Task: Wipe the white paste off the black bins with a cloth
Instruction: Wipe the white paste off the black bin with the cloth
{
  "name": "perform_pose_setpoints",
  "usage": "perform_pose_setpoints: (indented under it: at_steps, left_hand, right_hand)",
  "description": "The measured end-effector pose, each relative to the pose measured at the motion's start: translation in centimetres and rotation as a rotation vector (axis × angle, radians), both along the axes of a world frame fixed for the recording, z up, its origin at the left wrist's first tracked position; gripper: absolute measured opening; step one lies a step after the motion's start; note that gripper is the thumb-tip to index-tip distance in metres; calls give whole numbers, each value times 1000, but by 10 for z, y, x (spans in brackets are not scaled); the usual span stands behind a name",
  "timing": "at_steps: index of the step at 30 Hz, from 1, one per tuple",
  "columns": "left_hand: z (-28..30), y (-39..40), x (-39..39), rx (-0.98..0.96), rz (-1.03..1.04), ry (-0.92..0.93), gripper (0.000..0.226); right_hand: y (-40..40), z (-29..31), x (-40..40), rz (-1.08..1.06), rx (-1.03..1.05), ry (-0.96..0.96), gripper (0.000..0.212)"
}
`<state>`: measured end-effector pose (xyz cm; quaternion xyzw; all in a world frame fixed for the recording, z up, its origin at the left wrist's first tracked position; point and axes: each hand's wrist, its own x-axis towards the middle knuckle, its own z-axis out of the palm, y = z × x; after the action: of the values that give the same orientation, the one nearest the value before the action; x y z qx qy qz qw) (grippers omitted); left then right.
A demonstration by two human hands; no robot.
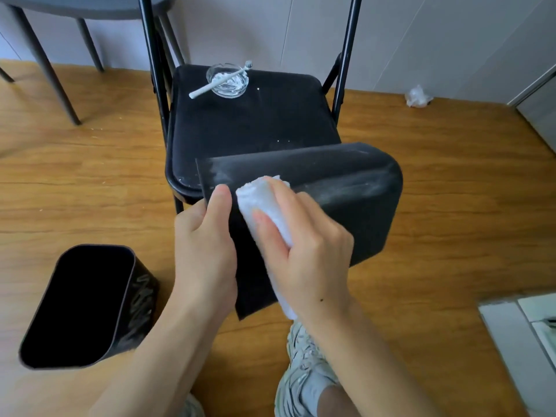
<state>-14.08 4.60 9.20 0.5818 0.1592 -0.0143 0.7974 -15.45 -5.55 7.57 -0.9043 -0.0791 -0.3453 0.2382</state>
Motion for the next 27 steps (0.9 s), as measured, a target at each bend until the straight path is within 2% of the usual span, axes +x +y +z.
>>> perform_pose_setpoints:
  at_steps: [2, 5, 6, 7, 9, 13, 16, 19, 21, 24, 27]
  left_hand:
    - [-3, -2, 1, 32, 23, -16, 43]
    - [-3, 2, -5, 159, 76, -65, 46]
    - [-3, 2, -6, 200, 57, -99, 50]
    - [-3, 1, -7, 231, 28, -132, 54]
    - [-6, -4, -7, 273, -10, -172, 60]
    - [-10, -5, -8, 252, 16, -122, 45]
    - [-9, -7, -13, 261, 24, -107, 49]
    - [-6, -6, -19, 346, -2, -167, 53]
    - [-2, -5, -23, 385, -29, -197, 53]
    - [-3, -9, -19, 398, -25, -188, 51]
    - [-4, -8, -15, 379, 4, -149, 50]
  right_hand:
    - [-28, -3, 7, -138, 14, 31, 32]
    - [-82, -11, 21, -507, 111, 223, 35]
    - [-93, -16, 22, -560, 127, 270, 37]
    - [-93, -19, 21, -547, 132, 279, 37]
    - [-63, -18, 16, -386, 145, 199, 34]
    - [13, -4, -10, 3, 169, 73, 35]
    - [-14, -7, -4, -59, 89, 30, 35]
    - [-72, -22, 11, -420, 157, 205, 42]
    - [-93, -35, 11, -549, 219, 269, 41]
    - [-59, -29, 6, -420, 273, 157, 34]
    - [4, -13, -12, -83, 302, 86, 37]
